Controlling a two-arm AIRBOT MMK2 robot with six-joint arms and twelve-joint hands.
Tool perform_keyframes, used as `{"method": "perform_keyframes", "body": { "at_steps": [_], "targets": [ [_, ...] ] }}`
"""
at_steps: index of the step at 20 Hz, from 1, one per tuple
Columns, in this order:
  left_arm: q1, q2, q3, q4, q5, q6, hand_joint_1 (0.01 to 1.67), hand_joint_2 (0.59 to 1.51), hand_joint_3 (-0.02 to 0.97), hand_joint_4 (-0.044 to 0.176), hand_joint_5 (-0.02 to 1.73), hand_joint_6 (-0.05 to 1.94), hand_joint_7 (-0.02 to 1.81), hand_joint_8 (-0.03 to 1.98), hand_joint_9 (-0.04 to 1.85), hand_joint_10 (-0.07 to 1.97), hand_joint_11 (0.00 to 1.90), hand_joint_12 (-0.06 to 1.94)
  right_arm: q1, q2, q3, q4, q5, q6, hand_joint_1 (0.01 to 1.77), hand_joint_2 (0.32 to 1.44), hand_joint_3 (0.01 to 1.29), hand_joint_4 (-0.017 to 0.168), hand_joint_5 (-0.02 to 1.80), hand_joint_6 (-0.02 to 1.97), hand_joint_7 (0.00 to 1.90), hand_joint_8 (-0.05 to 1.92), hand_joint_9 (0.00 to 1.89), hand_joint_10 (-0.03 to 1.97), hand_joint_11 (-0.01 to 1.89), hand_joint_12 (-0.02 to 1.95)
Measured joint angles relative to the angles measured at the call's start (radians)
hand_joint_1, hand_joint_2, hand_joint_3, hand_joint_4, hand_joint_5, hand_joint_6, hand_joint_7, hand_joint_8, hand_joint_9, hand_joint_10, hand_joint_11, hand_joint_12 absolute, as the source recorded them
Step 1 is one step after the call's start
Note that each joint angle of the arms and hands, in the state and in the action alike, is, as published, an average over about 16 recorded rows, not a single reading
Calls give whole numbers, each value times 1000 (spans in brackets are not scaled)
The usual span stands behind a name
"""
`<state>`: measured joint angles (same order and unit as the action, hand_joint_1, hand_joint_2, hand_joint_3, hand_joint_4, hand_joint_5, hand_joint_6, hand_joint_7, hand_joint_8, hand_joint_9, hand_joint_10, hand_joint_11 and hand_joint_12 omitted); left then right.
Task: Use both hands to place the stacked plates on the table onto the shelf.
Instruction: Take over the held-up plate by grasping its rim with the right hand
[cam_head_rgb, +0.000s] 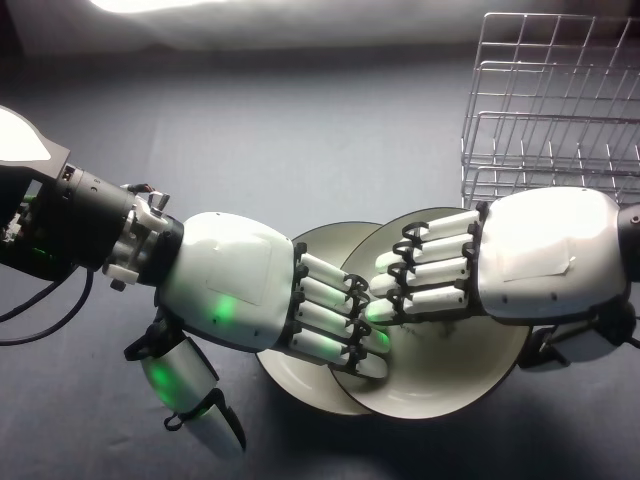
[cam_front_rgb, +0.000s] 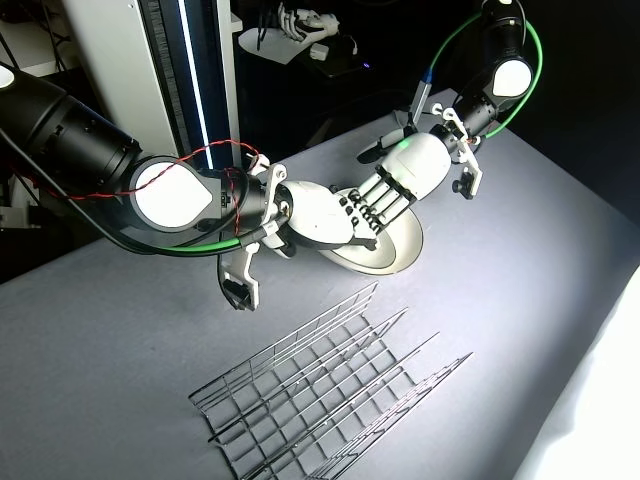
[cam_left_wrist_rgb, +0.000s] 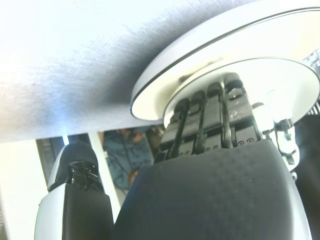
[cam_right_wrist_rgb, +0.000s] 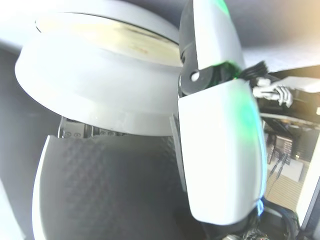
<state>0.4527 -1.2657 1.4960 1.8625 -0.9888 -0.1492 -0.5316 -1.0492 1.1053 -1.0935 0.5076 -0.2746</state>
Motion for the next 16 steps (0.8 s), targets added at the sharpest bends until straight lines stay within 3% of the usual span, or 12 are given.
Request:
{"method": "perform_keyframes", "body": {
  "at_steps": [6,12,16],
  "targets": [
    [-1,0,1,0,-2,0,15,1106,17,-9,19,-38,-1,-22,22,-12,33,20,6,-9,3,3,13,-5,1190,1014,15,-2,287,103,295,55,267,136,170,901],
    [-15,8,1,5,-5,-1,14,1108,18,-9,19,-39,8,-17,27,-4,29,19,12,-13,3,6,41,-11,1155,993,14,-6,553,363,595,279,576,462,493,1246],
    [-42,34,-2,6,-1,-1,14,1110,18,-6,36,-30,25,-8,31,2,31,18,24,-13,3,9,58,-14,1163,965,13,-8,699,560,773,469,775,745,718,1404]
  ]
}}
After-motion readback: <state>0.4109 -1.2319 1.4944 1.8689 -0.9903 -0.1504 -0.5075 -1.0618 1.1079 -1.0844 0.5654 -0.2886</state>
